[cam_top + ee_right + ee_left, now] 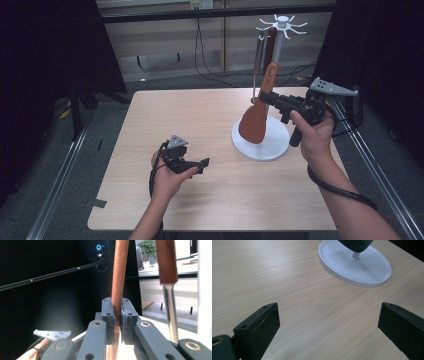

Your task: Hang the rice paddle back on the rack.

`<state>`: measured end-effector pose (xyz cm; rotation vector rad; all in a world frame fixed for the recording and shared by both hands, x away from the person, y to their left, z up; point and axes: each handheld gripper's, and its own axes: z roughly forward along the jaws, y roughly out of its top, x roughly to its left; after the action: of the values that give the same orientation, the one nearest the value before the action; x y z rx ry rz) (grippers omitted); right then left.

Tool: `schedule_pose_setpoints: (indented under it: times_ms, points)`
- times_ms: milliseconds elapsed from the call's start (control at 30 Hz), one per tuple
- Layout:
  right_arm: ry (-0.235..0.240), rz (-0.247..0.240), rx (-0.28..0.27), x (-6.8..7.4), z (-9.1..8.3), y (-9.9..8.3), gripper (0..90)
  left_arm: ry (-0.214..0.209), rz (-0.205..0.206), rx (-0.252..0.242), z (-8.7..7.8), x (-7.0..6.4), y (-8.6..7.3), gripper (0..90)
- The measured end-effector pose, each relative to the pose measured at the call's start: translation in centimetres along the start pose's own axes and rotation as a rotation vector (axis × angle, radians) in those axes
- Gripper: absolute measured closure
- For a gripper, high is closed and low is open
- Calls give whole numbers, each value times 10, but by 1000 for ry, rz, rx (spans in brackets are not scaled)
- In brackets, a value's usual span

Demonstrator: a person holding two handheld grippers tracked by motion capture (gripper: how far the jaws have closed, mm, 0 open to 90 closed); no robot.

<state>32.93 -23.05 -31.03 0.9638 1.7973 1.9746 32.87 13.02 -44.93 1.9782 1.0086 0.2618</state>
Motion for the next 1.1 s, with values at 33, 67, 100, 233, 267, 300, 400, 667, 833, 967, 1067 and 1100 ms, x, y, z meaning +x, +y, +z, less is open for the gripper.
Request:
schedule_pose_setpoints:
  times_ms: [33,67,100,233,267,300,400,667,833,967,1067,1100]
  points:
    - [-1,-2,-1,0,0,2,842,3,4,2,0,0,0,35]
    - [-3,-9,-3,-1,0,5,842,-2,-1,0,1,-1,0,36]
    - [-3,-13,-5,-1,0,7,843,-4,1,2,1,-1,0,36]
    - [-10,-23,-19,-3,0,16,842,4,4,5,0,0,0,36]
    - [-8,-19,-27,-3,0,18,842,2,1,5,0,0,0,36]
    - [-7,-19,-29,-3,1,19,843,4,5,9,0,0,-1,36]
    - [-6,-31,-33,-2,2,24,842,8,5,12,0,1,-1,37]
    - [-12,-37,-67,-2,1,36,842,2,12,17,0,1,-1,37]
    - [-21,-34,-92,-3,0,41,843,0,13,18,0,1,-1,37]
    - [-21,-23,-129,-6,-1,43,843,2,4,8,0,0,-1,38]
    - [-12,-7,-146,-8,0,45,843,2,10,11,1,0,-1,38]
    - [-16,3,-152,-9,0,45,842,2,7,11,1,0,-1,38]
